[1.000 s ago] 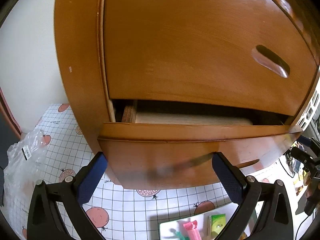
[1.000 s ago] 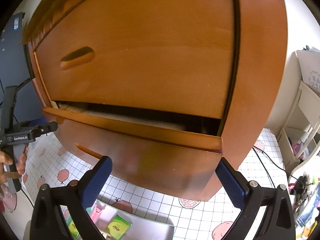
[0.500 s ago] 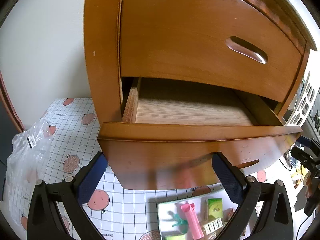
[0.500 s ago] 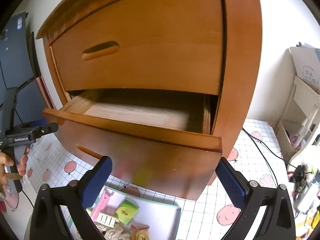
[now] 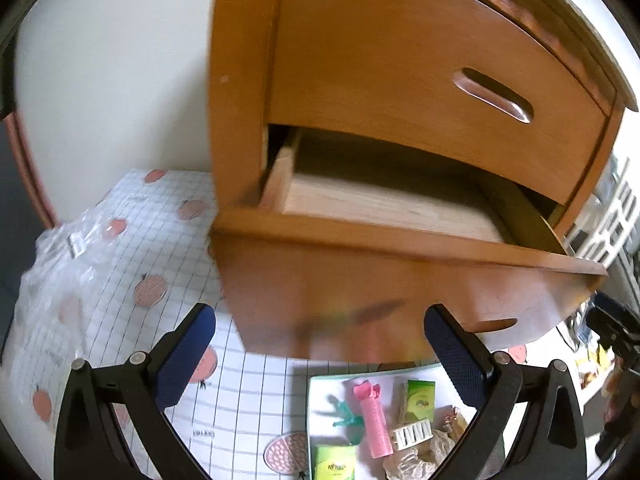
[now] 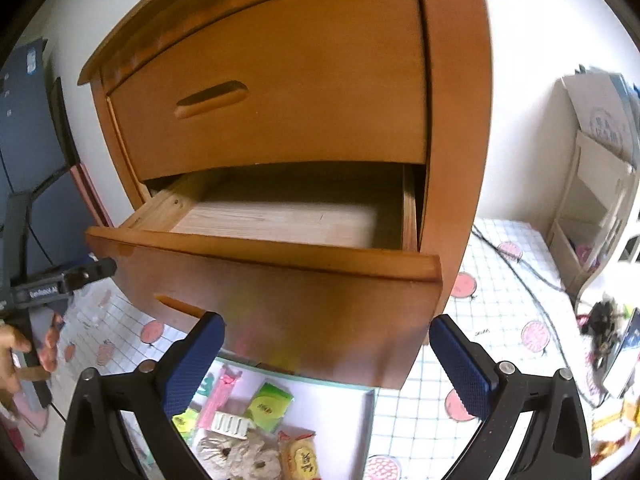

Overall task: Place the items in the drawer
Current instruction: 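Move both tools back over the white tray, then grasp the pink hair roller with the left tool while the right tool grasps the lace cloth, then lift the pink roller with the left tool while the right tool lifts the lace cloth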

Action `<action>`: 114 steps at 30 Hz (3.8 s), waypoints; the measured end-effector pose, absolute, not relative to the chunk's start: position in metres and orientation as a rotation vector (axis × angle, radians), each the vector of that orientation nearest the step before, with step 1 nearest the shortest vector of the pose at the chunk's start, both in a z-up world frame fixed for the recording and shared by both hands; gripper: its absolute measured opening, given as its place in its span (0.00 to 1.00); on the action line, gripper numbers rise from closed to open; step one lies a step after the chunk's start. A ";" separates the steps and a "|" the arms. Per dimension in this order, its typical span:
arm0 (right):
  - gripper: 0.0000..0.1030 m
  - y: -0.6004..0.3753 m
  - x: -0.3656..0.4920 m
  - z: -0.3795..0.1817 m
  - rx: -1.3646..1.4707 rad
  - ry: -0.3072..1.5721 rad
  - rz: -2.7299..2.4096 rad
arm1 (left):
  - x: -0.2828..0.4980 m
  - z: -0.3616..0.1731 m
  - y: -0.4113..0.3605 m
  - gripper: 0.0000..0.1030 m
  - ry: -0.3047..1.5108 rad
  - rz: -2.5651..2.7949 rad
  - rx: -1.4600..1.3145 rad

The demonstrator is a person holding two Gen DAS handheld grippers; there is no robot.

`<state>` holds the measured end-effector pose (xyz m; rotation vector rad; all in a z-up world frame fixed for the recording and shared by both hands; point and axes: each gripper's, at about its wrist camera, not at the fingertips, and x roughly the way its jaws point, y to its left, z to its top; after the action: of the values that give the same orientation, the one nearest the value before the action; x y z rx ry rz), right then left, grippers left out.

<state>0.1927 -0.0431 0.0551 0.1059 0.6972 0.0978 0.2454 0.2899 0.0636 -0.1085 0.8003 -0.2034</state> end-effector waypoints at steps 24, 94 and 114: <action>1.00 0.007 0.131 -0.074 0.223 0.930 0.155 | 0.152 -0.086 0.254 1.00 1.148 -0.128 -0.226; 0.24 0.049 0.156 -0.140 0.279 1.115 0.279 | 0.204 -0.131 0.234 0.33 1.170 -0.390 -0.336; 0.21 0.029 0.157 -0.137 0.278 1.118 0.201 | 0.201 -0.127 0.211 0.33 1.167 -0.414 -0.220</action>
<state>0.1570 0.0293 -0.1370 0.2782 1.1180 0.2005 0.2008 0.2114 -0.1268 -0.2203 1.1665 -0.4139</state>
